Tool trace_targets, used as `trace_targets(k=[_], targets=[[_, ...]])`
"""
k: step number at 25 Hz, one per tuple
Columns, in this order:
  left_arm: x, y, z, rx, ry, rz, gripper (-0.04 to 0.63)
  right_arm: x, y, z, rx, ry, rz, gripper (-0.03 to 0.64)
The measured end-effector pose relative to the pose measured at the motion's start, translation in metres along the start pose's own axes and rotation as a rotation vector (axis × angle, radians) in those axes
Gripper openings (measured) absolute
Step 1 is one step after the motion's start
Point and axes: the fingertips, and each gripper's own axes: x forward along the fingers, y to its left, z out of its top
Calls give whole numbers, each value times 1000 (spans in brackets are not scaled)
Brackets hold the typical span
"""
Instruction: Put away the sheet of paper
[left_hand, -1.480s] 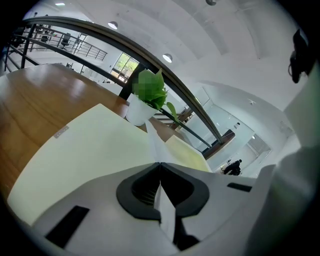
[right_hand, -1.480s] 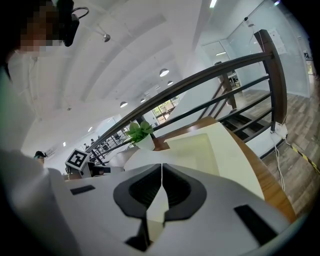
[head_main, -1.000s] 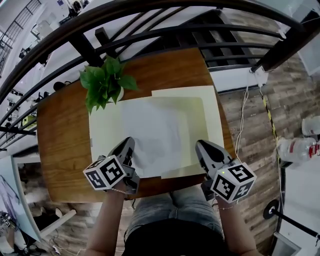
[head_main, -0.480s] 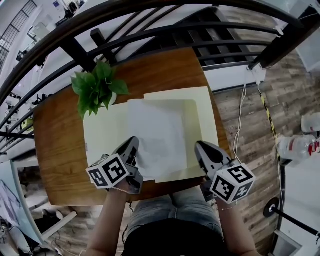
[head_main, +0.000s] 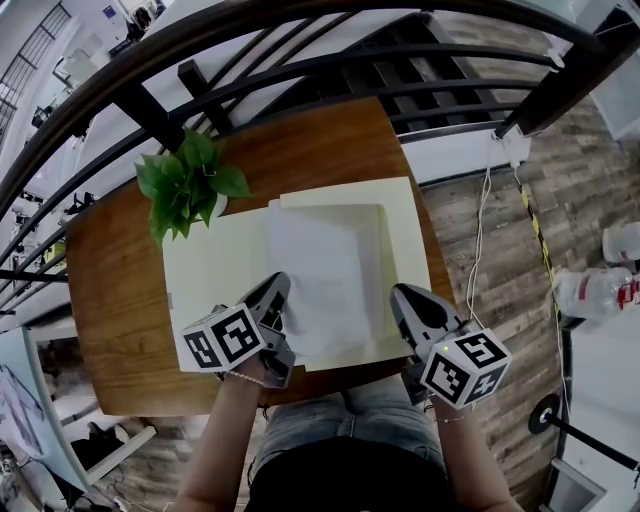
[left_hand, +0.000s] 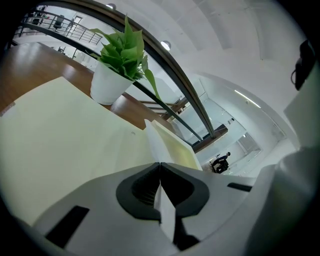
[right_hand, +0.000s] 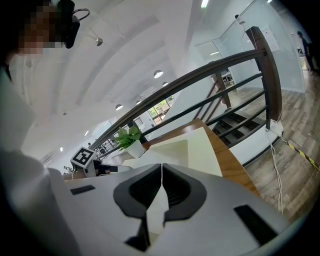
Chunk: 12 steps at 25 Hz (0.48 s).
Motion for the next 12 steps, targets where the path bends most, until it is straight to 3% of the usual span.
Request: trace_targets(k=[12], targets=[[17,-12,-11,-9,67,-39,21,-5,-9,3,16,-9,-6,28]])
